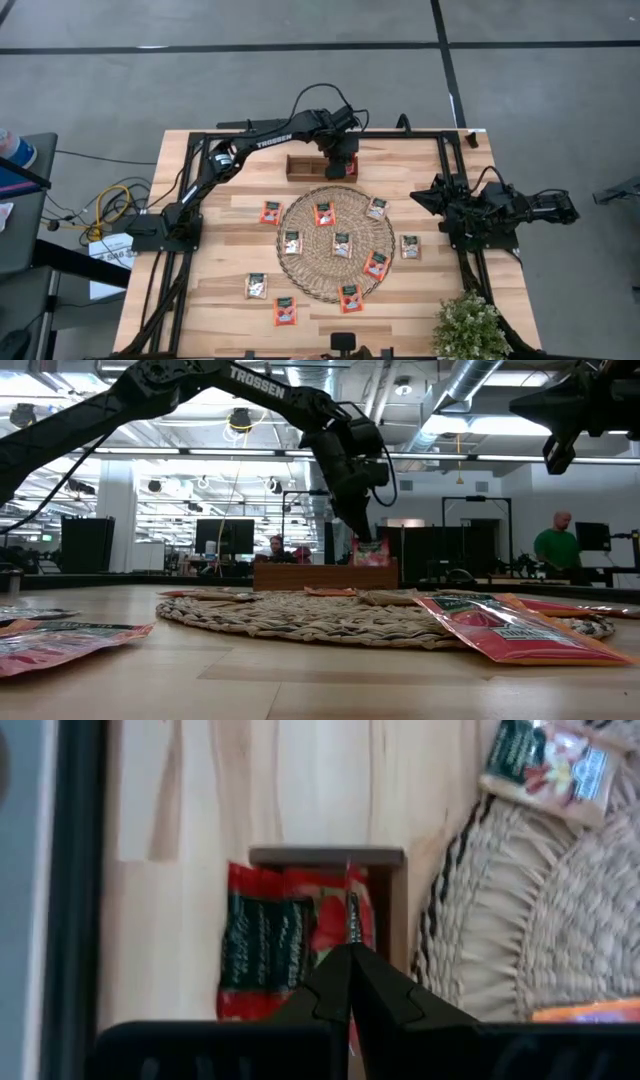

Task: Pick & Place Tea
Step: Put the red tea bag into the right section of the brown wooden organizer

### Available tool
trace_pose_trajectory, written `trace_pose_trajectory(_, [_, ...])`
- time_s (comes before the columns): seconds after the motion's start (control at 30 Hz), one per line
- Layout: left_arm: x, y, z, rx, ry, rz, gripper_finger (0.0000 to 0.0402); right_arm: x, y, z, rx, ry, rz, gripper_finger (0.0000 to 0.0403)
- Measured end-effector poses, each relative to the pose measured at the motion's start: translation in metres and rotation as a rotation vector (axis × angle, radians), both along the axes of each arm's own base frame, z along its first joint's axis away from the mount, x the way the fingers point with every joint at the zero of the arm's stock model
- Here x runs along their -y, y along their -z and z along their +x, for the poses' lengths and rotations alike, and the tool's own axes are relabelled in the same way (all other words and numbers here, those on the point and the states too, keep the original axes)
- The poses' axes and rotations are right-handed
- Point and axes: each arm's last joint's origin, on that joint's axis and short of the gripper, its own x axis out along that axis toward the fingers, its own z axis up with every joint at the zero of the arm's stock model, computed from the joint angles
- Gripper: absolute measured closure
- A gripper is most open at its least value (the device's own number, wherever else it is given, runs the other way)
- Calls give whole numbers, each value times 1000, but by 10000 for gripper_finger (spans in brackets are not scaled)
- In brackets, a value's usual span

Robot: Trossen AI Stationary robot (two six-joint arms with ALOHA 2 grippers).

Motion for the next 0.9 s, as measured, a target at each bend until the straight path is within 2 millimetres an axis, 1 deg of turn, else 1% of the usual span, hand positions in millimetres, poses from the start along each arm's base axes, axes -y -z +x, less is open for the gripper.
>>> trace_pose_trajectory(0.17, [-1, 5, 1, -13, -6, 2, 401, 0, 0, 0, 1, -2, 8, 402])
trace_pose_trajectory(0.9, [-1, 3, 6, 20, -5, 55, 401, 0, 0, 0, 1, -2, 8, 402])
